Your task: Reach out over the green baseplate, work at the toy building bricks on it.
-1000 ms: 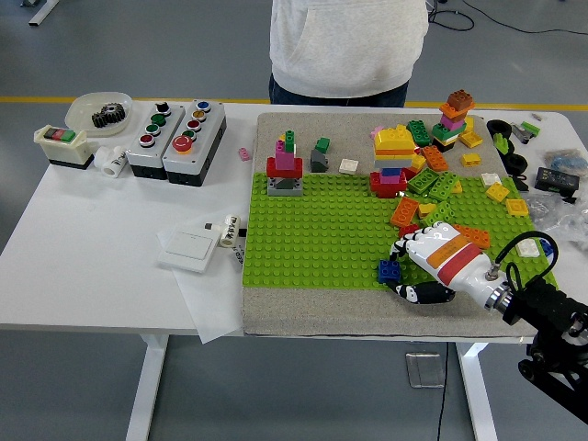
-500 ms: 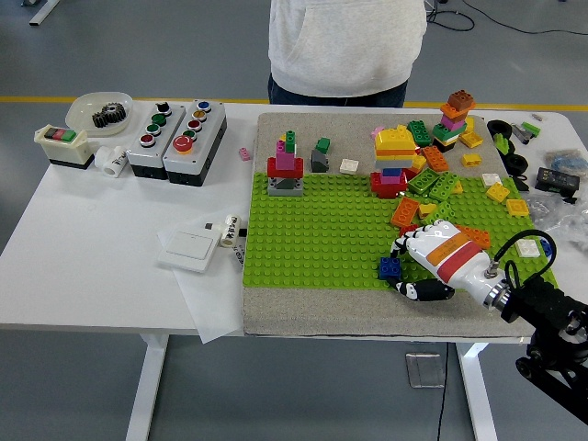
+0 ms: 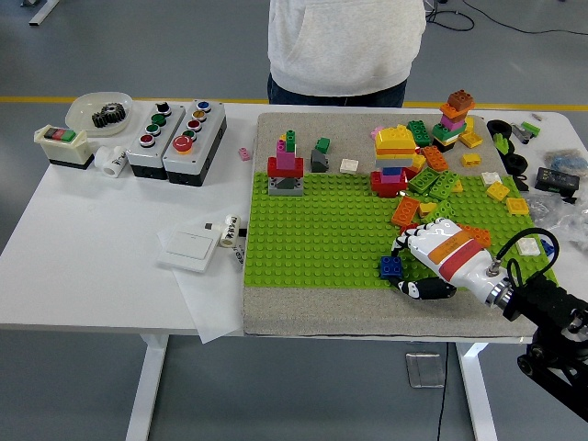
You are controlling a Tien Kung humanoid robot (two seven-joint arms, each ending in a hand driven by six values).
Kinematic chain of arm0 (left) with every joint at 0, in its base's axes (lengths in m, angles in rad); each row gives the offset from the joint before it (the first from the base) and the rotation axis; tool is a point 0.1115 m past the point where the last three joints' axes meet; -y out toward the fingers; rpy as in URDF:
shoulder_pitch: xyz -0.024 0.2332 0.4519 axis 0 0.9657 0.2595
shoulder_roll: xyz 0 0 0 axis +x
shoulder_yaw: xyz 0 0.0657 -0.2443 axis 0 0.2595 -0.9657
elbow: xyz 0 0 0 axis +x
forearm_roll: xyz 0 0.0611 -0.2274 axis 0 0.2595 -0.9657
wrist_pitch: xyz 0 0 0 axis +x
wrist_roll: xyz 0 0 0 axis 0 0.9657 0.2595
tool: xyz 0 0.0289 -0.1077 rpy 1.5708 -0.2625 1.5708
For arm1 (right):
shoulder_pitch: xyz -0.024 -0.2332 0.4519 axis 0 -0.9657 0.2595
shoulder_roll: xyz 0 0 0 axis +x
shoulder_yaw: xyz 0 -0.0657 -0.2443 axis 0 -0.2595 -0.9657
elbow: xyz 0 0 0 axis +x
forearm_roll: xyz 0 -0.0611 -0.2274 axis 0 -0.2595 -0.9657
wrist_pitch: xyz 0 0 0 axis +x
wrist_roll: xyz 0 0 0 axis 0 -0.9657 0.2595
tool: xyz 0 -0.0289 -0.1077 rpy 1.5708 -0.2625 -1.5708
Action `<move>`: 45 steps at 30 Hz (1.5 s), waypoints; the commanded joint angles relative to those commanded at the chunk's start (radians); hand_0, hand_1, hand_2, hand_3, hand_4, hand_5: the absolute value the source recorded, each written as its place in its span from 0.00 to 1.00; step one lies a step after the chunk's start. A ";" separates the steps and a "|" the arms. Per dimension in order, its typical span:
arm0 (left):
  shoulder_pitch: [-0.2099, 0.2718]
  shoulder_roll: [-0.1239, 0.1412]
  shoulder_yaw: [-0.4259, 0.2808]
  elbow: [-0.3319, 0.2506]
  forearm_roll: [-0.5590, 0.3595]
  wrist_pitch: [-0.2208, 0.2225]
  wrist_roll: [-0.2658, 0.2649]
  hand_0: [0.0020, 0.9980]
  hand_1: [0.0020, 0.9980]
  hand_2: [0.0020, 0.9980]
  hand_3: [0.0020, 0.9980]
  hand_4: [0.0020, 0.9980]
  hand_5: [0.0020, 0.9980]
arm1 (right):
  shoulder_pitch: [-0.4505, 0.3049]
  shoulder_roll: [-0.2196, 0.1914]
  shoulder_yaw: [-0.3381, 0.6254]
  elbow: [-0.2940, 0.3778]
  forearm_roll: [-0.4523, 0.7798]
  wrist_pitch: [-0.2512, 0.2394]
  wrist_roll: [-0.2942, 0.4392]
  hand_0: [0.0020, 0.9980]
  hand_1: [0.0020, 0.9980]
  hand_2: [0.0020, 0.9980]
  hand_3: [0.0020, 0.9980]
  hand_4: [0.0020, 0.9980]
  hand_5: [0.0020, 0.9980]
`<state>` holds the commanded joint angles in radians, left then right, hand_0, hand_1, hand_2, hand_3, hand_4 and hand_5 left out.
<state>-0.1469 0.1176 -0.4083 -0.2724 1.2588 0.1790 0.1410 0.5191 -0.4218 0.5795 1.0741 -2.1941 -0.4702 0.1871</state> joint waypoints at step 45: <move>0.000 0.000 -0.002 -0.002 0.013 -0.005 0.002 0.69 0.65 0.72 0.62 0.67 0.69 | 0.009 0.017 0.009 -0.004 0.026 -0.018 -0.005 0.32 0.51 0.64 0.63 0.87 0.45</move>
<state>-0.1467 0.1179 -0.4106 -0.2740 1.2714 0.1739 0.1429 0.5280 -0.4051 0.5889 1.0699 -2.1677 -0.4884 0.1820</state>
